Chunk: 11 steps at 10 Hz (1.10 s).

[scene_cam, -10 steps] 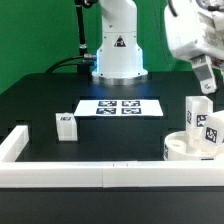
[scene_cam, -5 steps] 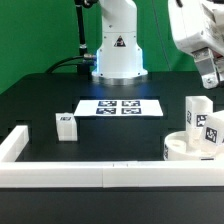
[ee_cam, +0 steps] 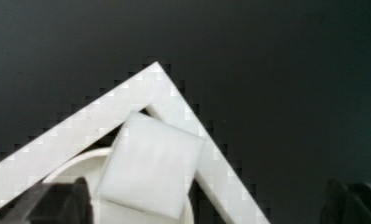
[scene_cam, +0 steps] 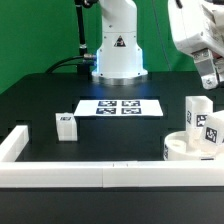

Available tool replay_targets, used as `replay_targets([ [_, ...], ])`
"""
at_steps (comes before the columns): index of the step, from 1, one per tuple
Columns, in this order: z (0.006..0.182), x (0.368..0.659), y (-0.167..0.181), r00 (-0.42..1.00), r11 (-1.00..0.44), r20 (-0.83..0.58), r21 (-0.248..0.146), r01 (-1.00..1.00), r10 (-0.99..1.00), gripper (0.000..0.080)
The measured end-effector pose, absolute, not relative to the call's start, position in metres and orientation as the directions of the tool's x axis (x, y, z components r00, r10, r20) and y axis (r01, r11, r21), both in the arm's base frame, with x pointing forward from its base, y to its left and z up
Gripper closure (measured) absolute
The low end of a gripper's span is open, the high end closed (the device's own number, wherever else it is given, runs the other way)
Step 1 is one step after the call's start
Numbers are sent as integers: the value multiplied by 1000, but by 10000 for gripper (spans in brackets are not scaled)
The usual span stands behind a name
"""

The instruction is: Assemble stool

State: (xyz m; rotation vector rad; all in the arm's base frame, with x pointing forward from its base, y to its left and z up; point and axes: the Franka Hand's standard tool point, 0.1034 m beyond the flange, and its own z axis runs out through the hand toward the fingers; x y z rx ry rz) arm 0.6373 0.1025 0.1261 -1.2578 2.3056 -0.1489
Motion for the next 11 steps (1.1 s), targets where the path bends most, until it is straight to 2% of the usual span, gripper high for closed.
replay_targets([
  [1, 130, 638, 87, -358, 472, -334, -378, -797, -872, 150],
  [2, 141, 639, 65, -330, 442, -318, -404, -801, -889, 150],
  [4, 158, 645, 22, -97, 176, -180, -498, -849, -979, 150],
  [5, 159, 647, 11, -48, 112, -137, -510, -853, -989, 150],
  [8, 159, 648, 16, 116, -81, -35, -521, -850, -993, 150],
  [10, 159, 649, 13, 265, -261, 66, -513, -818, -962, 150],
  [11, 157, 647, 0, 356, -373, 132, -494, -785, -925, 150],
])
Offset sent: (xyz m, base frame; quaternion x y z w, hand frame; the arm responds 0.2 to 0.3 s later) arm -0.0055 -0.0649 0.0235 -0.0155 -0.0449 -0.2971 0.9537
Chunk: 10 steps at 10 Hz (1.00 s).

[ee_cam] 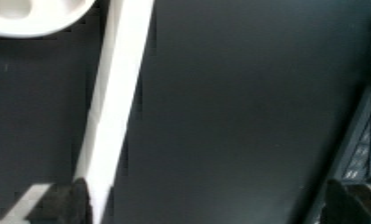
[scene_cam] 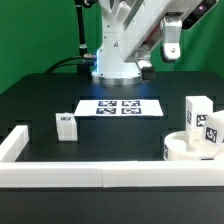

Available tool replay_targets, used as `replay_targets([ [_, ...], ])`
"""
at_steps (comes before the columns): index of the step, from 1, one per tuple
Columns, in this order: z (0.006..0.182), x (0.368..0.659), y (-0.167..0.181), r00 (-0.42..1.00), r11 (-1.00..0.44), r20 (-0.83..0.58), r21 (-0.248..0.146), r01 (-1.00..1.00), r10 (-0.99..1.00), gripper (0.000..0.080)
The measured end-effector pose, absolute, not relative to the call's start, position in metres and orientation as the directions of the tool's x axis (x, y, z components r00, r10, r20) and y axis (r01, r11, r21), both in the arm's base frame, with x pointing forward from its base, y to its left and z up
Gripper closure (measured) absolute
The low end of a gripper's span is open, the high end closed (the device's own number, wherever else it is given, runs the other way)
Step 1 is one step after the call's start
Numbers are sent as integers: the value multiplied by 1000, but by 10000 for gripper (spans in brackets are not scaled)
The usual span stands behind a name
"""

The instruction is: Assemble stool

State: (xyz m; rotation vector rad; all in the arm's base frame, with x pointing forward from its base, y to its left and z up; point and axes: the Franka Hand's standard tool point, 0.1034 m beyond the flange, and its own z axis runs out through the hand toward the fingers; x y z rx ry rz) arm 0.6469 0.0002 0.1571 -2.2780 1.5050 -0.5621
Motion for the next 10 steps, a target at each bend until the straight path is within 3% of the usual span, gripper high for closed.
replay_targets([
  [3, 139, 621, -68, 597, -677, 320, -354, -645, -736, 150],
  [4, 135, 613, -92, 670, -776, 394, -274, -568, -629, 150],
  [5, 130, 608, -107, 706, -820, 422, -226, -526, -569, 150],
  [8, 132, 613, -106, 776, -895, 451, -155, -419, -442, 150],
  [10, 122, 615, -100, 859, -972, 464, -24, -232, -217, 150],
])
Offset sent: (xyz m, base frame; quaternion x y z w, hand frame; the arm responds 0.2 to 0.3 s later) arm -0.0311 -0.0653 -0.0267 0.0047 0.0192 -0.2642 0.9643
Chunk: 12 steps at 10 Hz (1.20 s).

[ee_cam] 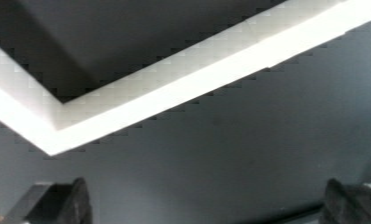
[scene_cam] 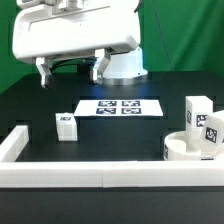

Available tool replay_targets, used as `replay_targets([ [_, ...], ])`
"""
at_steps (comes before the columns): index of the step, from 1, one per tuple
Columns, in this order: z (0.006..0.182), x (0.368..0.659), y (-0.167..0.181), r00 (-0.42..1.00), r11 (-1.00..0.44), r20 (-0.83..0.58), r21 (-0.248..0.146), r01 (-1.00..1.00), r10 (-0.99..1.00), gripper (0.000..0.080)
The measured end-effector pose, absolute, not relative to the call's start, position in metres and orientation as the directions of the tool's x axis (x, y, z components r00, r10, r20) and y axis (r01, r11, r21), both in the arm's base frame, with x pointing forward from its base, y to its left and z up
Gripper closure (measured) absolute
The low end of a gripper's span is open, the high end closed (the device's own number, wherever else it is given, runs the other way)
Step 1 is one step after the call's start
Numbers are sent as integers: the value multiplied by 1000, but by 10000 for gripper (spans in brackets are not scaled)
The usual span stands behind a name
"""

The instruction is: Assemble stool

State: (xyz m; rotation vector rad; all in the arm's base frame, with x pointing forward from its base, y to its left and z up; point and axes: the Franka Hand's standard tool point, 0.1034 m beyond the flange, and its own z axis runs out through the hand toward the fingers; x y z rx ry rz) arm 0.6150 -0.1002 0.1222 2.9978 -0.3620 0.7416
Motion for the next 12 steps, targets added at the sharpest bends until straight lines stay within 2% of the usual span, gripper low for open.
replay_targets([
  [1, 116, 608, -112, 891, -993, 452, 74, -91, -48, 150],
  [2, 114, 598, -139, 896, -987, 437, 158, 1, 71, 150],
  [3, 111, 592, -152, 898, -983, 427, 181, 34, 110, 150],
  [4, 110, 595, -143, 900, -985, 421, 163, 47, 112, 150],
  [5, 108, 595, -137, 909, -991, 411, 129, 25, 77, 150],
  [6, 106, 593, -139, 916, -993, 395, 115, 30, 73, 150],
  [7, 102, 587, -134, 939, -999, 342, 45, 23, 37, 150],
  [8, 97, 583, -114, 976, -999, 219, -45, 9, -1, 150],
  [10, 99, 575, -101, 995, -990, -33, -112, 90, 94, 150],
  [11, 100, 587, -102, 988, -986, -57, -89, 141, 147, 150],
  [12, 98, 585, -100, 983, -985, -94, -86, 150, 158, 150],
])
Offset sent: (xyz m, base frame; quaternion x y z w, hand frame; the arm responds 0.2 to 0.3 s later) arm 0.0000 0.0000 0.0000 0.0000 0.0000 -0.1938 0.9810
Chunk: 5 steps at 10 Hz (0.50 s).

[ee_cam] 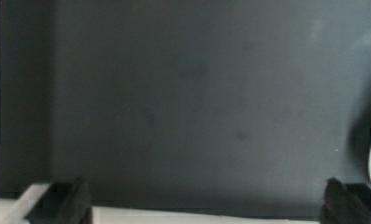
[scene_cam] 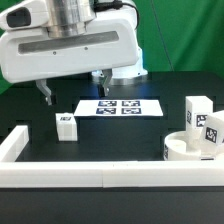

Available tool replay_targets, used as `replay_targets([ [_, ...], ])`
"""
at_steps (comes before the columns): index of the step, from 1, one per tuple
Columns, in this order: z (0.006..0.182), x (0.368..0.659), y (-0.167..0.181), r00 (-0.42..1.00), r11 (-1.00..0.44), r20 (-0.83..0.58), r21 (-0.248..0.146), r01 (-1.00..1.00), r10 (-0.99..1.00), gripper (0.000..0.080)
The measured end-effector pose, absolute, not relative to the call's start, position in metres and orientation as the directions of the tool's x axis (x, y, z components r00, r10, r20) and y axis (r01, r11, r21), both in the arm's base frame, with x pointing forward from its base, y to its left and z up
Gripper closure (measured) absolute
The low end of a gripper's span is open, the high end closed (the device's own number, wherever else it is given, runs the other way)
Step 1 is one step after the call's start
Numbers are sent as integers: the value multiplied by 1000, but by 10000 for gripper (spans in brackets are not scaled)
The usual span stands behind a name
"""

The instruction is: Assemble stool

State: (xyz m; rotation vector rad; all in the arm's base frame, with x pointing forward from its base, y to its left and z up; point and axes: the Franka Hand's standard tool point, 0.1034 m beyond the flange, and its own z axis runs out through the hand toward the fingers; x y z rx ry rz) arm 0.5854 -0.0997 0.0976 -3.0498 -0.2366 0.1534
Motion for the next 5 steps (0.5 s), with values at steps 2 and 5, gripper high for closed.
replay_targets([
  [2, 97, 577, -92, 952, -981, -254, -130, 142, 171, 150],
  [5, 80, 573, -103, 902, -992, -414, -80, 95, 120, 150],
])
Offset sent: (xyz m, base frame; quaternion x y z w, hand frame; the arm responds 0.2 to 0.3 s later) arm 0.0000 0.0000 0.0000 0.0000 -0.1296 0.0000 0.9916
